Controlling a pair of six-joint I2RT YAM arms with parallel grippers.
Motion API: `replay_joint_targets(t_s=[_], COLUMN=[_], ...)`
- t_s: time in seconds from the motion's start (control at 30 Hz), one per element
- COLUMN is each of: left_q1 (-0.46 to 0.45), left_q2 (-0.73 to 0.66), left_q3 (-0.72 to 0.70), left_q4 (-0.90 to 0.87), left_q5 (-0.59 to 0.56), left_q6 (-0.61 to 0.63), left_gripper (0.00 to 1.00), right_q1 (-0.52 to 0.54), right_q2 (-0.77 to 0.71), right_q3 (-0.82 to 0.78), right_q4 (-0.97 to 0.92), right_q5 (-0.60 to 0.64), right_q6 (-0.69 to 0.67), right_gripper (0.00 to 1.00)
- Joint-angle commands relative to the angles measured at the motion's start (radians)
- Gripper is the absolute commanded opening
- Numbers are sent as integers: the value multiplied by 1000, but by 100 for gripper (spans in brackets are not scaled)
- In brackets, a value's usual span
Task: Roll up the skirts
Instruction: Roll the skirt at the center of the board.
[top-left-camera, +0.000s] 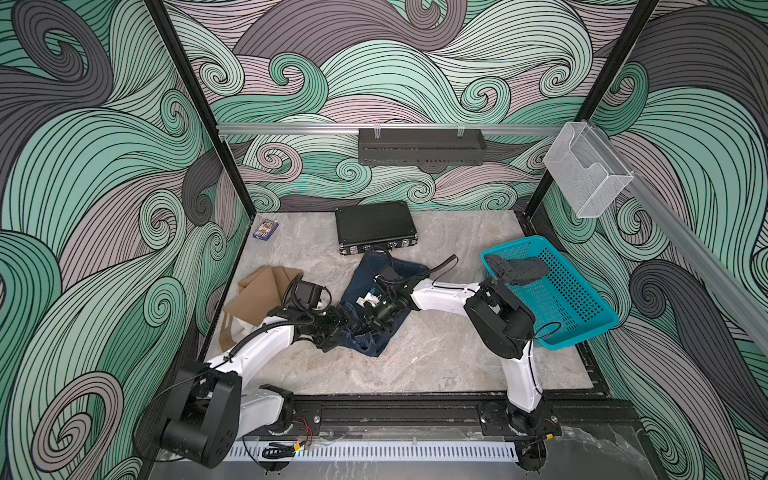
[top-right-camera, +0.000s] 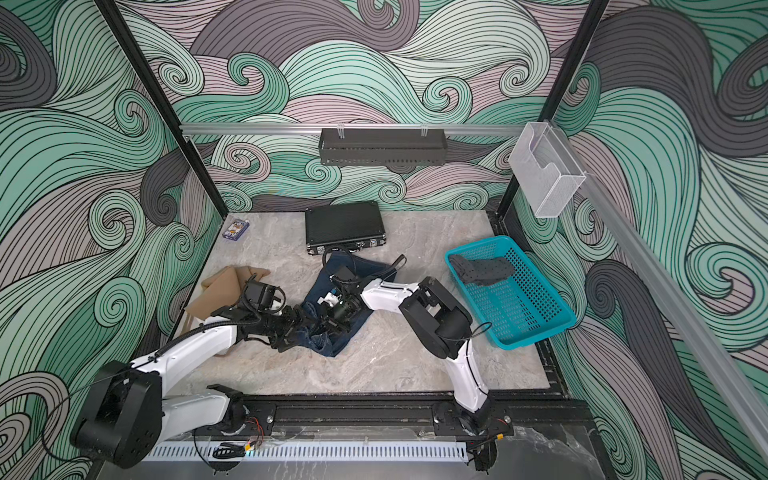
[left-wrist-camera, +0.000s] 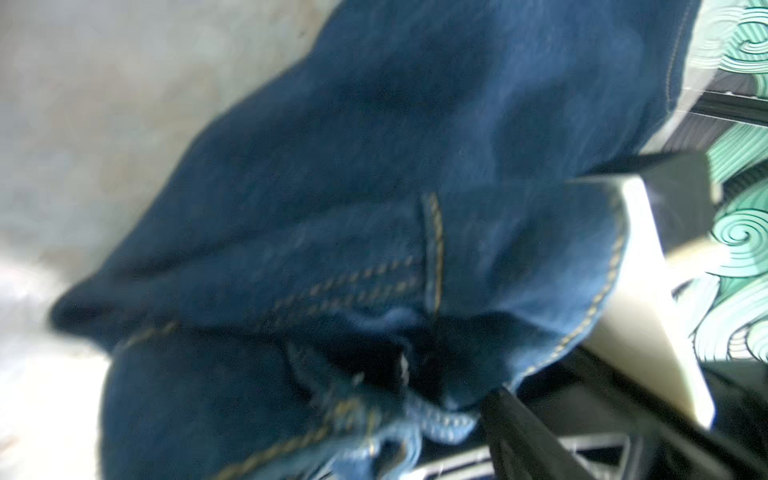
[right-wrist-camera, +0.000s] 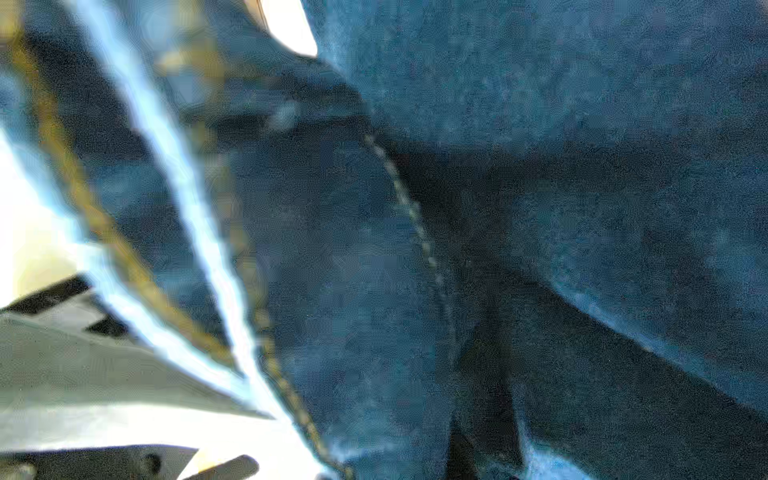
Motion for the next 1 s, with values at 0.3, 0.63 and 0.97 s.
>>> replay_joint_targets(t_s=[0.3,0.63,0.97], left_q1=[-46,-50,-52], left_q2=[225,321,365], left_q3=[165,281,365], left_q4=[-56,-244,-315], left_q5=[-153,-266,-282], left_q6=[27,54,73], left_gripper=[19,0,0], right_q1=[2,-16,105], right_q2=[3,-163,-572], right_q3=[-10,11,-529], right_q4=[34,-221,451], right_q5=[6,380,826], right_q6=[-23,-341,-664], right_gripper=[10,67,80])
